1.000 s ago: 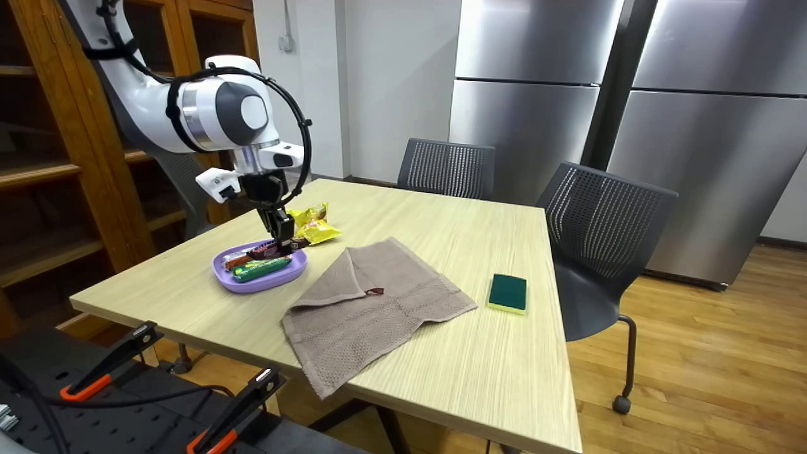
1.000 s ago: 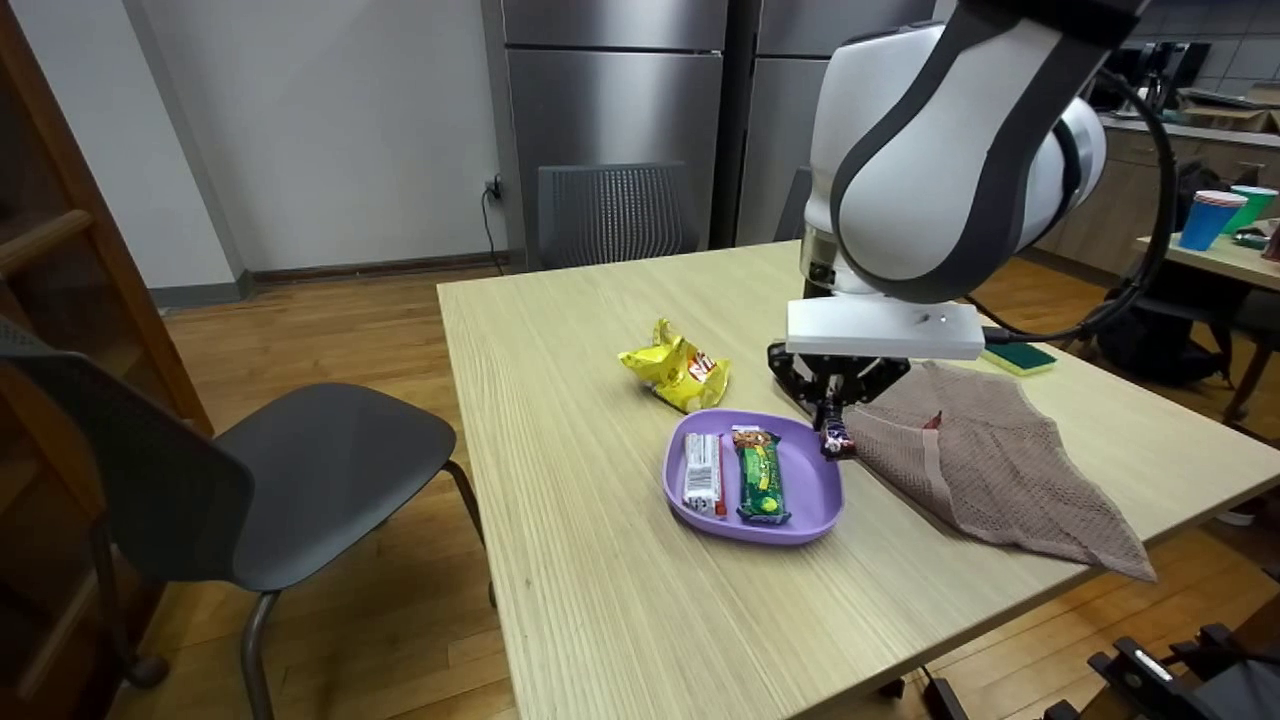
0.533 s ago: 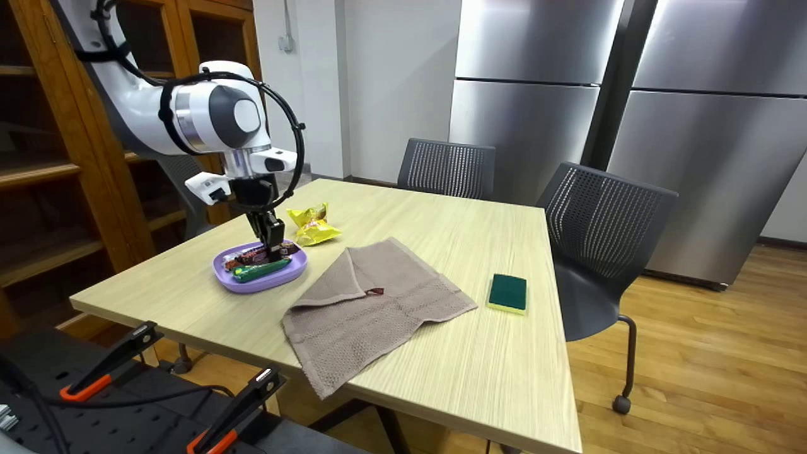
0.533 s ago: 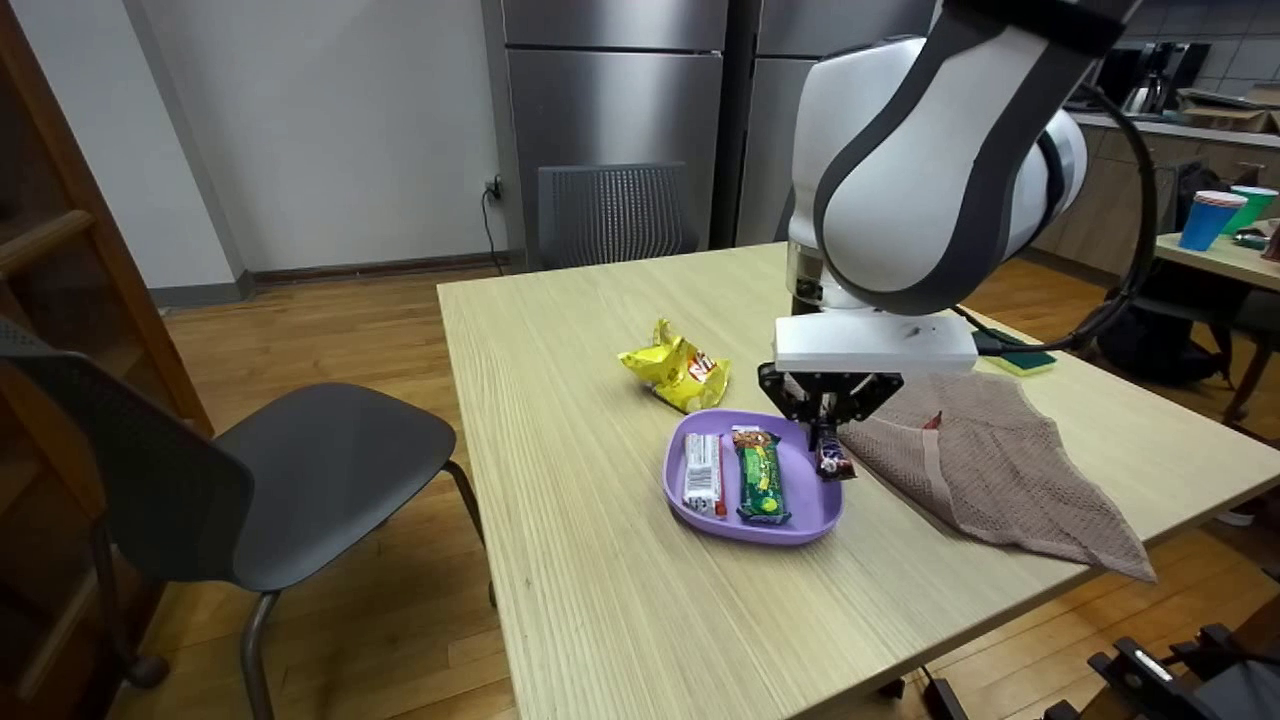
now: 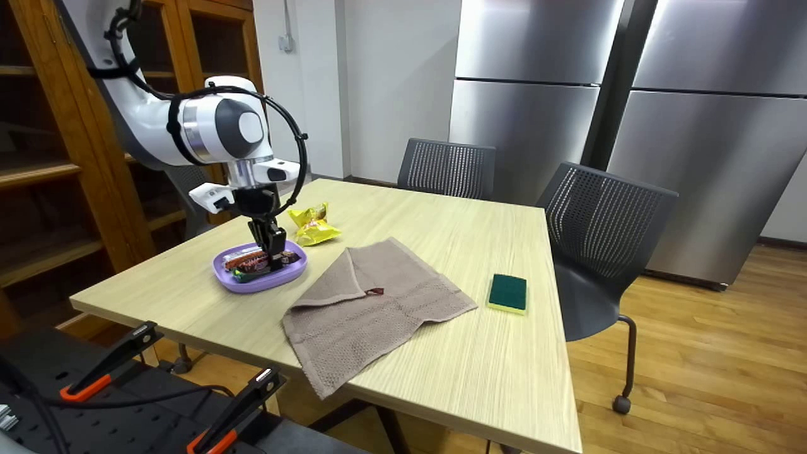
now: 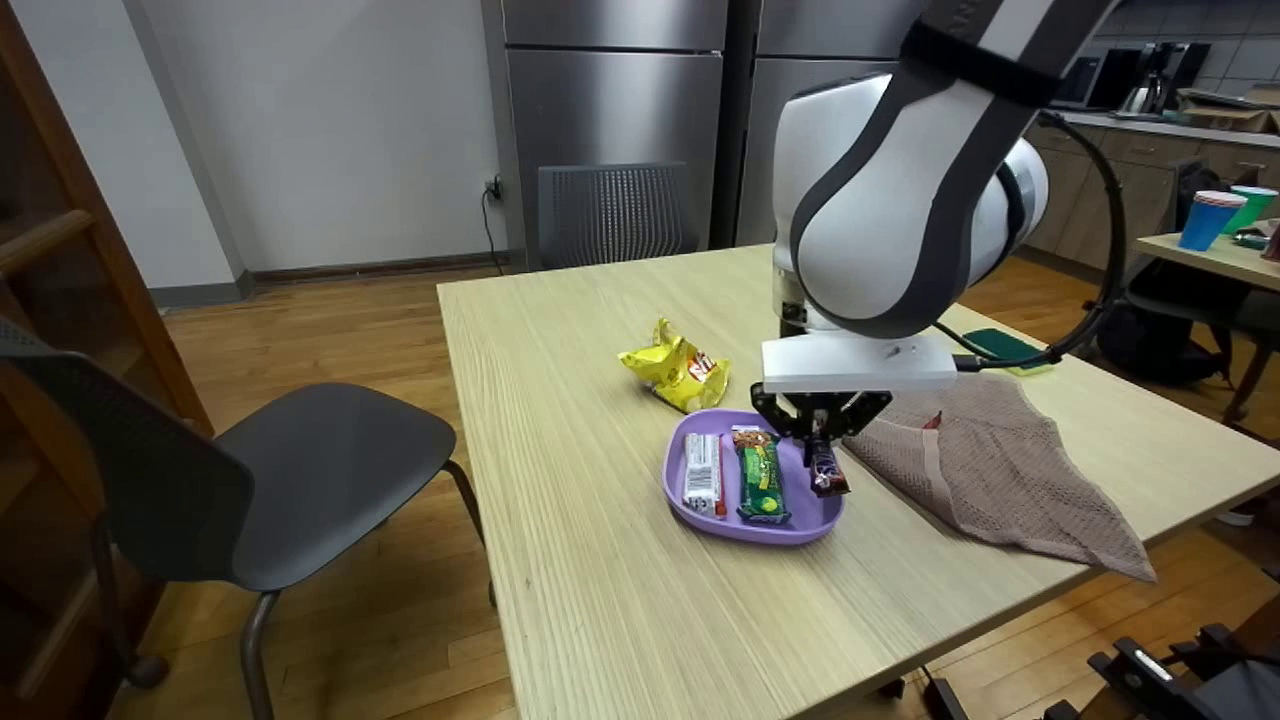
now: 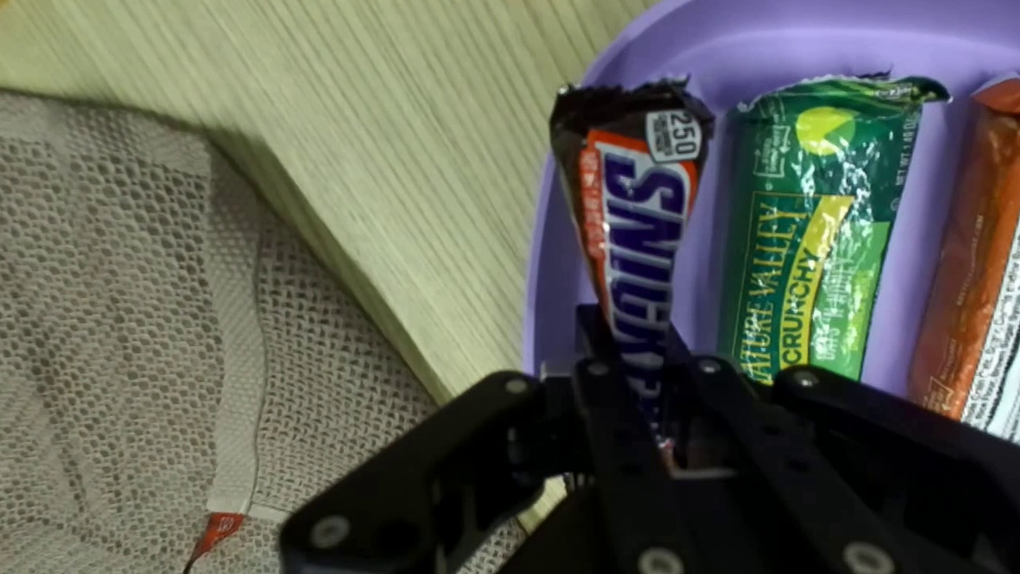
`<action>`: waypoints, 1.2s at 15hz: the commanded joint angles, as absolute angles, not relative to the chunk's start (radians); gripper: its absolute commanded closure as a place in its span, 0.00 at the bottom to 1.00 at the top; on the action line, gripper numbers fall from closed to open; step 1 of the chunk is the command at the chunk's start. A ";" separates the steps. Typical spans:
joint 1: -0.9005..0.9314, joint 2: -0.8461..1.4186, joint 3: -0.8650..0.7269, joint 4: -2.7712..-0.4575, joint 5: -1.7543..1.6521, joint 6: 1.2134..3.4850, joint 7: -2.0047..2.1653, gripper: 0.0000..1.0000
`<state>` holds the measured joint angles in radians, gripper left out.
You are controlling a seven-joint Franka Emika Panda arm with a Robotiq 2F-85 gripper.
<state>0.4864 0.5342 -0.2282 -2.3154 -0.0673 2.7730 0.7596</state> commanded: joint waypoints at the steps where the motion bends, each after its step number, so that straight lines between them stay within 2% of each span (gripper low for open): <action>1: 0.459 0.561 -0.197 -2.263 -0.073 2.726 0.776 0.97; 6: 0.458 0.584 -0.192 -2.236 -0.072 2.712 0.773 0.97; 8: 0.463 0.582 -0.197 -2.236 -0.077 2.706 0.777 0.60; 16: 0.464 0.534 -0.210 -2.269 -0.080 2.727 0.791 0.03; 18: 0.457 0.523 -0.212 -2.275 -0.079 2.733 0.792 0.00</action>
<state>0.4807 0.5697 -0.2207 -2.2545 -0.0666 2.7446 0.7678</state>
